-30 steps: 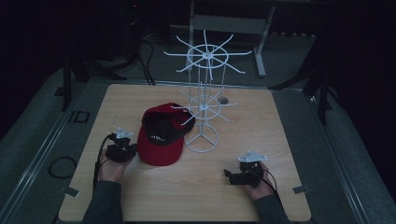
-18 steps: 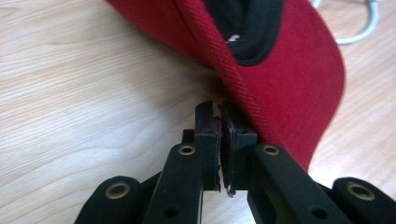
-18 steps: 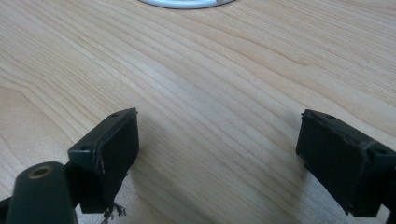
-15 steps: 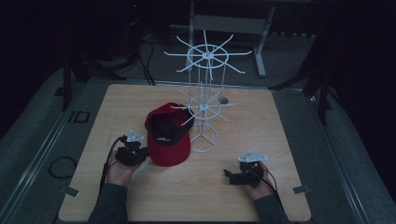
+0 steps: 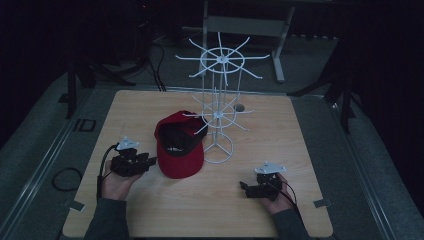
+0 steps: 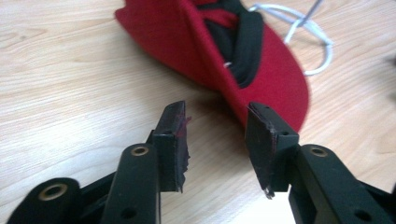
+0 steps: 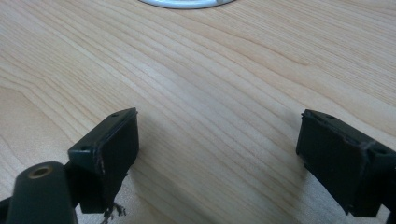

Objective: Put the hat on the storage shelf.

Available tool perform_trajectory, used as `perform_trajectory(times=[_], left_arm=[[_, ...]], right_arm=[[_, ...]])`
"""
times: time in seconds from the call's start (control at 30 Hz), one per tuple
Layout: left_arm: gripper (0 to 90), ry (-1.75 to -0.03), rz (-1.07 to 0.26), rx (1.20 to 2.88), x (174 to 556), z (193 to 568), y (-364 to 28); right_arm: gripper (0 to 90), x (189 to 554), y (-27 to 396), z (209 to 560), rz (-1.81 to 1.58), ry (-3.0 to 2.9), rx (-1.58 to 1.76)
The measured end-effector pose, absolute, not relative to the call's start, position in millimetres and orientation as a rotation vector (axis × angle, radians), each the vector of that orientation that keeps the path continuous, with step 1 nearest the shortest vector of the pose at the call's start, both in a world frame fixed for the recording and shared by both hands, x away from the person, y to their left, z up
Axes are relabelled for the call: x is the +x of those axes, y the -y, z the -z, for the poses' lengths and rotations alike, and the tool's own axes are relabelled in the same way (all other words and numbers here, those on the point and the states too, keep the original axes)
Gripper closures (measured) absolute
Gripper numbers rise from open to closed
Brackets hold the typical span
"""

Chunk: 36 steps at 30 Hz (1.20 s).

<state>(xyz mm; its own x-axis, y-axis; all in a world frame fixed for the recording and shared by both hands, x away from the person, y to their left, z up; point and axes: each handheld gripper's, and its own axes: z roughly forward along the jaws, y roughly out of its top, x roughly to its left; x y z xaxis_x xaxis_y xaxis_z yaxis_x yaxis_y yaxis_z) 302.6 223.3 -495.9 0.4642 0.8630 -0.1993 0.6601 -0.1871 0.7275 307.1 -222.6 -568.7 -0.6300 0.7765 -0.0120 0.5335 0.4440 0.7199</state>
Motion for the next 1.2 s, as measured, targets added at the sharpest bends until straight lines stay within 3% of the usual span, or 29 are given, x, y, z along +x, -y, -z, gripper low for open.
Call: perform_trajectory(times=[0.3,1.2], left_arm=[[51.6,-1.271,-0.264,1.934,308,502,-217],[56.4,-1.253,-0.070,2.022,334,529,-202]], right_arm=[[12.9,307,223,569,-0.994,-2.360,1.117],[12.9,307,223,569,-0.993,-2.361,1.119]])
